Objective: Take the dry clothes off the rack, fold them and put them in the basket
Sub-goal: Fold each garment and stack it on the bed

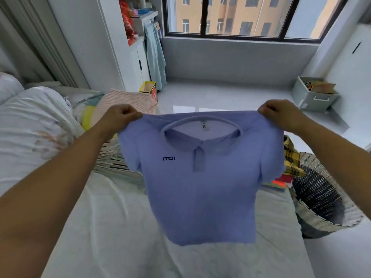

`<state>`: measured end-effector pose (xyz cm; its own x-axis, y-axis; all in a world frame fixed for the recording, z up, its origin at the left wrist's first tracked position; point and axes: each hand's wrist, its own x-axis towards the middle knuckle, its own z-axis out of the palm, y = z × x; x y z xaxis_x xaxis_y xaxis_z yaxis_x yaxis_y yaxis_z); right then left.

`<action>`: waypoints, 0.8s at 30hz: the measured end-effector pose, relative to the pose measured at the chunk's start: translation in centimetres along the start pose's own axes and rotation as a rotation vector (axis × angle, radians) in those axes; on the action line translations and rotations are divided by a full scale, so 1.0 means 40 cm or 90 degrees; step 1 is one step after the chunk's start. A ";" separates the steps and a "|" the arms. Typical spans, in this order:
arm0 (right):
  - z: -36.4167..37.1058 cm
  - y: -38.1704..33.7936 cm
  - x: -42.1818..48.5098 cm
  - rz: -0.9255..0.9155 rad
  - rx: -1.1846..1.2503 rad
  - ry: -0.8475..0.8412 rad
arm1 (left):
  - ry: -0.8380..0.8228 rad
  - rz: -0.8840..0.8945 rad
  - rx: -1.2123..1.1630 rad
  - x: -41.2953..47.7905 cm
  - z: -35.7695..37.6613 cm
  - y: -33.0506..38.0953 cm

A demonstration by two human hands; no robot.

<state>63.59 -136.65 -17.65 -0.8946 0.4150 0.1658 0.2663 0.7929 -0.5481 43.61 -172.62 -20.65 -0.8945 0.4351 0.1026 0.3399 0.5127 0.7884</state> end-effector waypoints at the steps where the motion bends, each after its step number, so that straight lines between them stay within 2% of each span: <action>1: -0.007 -0.010 0.032 -0.010 -0.004 0.017 | 0.014 0.006 -0.008 0.025 -0.009 0.005; 6: -0.039 -0.036 0.110 -0.040 0.039 0.056 | 0.080 0.043 -0.150 0.091 -0.046 0.021; 10: -0.019 0.000 0.061 -0.026 0.155 -0.075 | 0.057 0.048 -0.146 0.037 -0.029 -0.007; 16: 0.129 0.166 -0.100 0.025 0.162 -0.290 | -0.146 -0.045 -0.067 -0.169 0.113 -0.142; 18: 0.198 0.230 -0.164 0.027 0.122 -0.380 | -0.215 -0.069 -0.028 -0.244 0.191 -0.198; 24: 0.461 0.466 -0.369 0.036 0.032 -0.529 | -0.331 -0.155 0.095 -0.471 0.436 -0.422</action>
<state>75.16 -136.21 -45.43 -0.8592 -0.0265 -0.5110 0.3199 0.7516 -0.5769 59.78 -176.57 -46.47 -0.7051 0.5783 -0.4103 0.2135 0.7250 0.6548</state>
